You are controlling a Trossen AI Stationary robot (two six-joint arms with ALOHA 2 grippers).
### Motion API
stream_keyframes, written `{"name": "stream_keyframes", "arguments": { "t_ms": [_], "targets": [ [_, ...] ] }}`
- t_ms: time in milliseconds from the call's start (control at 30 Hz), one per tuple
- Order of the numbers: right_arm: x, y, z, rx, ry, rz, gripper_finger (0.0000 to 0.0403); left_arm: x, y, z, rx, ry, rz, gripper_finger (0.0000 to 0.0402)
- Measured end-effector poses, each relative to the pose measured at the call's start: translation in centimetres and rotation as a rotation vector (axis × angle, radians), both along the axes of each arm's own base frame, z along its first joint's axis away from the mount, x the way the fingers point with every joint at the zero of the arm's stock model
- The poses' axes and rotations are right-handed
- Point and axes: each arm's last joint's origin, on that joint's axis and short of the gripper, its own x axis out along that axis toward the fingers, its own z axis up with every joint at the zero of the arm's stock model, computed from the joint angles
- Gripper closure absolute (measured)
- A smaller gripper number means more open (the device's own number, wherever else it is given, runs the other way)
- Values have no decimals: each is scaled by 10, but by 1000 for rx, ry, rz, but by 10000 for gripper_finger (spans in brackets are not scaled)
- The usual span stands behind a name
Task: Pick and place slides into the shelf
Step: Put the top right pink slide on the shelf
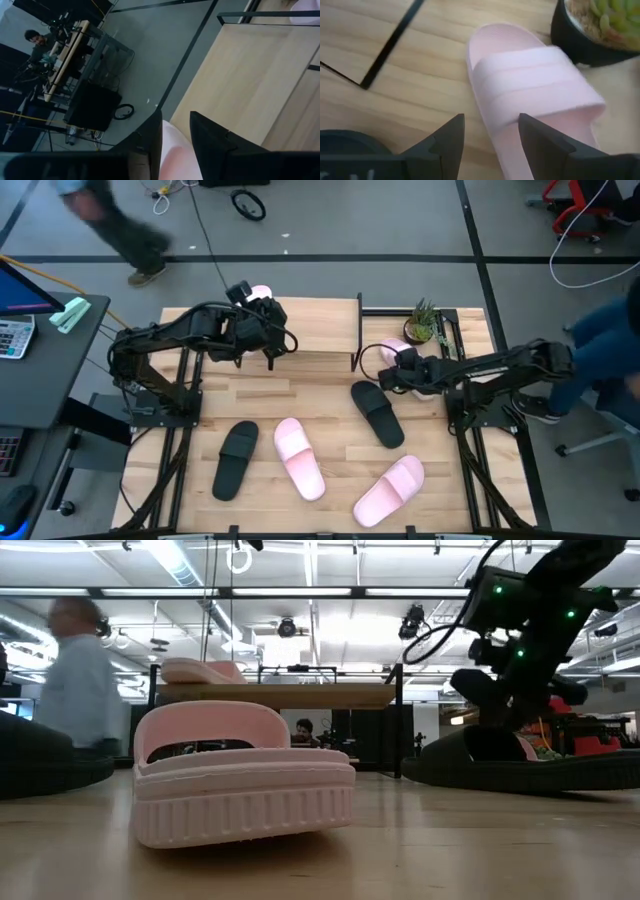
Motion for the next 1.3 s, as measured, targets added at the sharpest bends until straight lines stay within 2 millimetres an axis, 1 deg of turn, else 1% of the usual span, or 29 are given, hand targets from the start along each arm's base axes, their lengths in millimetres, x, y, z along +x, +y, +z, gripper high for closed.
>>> {"name": "stream_keyframes", "arguments": {
  "t_ms": [233,367,600,733,933,1133,1200,1300],
  "targets": [
    [0,0,-1,10,0,-7,209,-2,0,-1,-2,22,2,303],
    [1,3,-1,35,-75,-85,209,-3,0,-2,-16,3,22,301],
    [2,9,-4,48,-79,-70,209,-4,0,-3,-19,11,25,309],
    [2,5,-5,0,-53,-86,212,-4,0,-3,-19,11,25,314],
    [1,-10,-12,-30,16,-135,223,-4,0,-3,-19,12,26,316],
    [2,-26,-15,-42,48,-145,248,-4,0,-3,-19,12,26,311],
    [3,-29,-14,-42,45,-127,264,-4,0,-3,-19,12,26,311],
    [3,-32,-11,-42,42,-106,301,-4,0,-3,-19,13,26,315]
  ]
}}
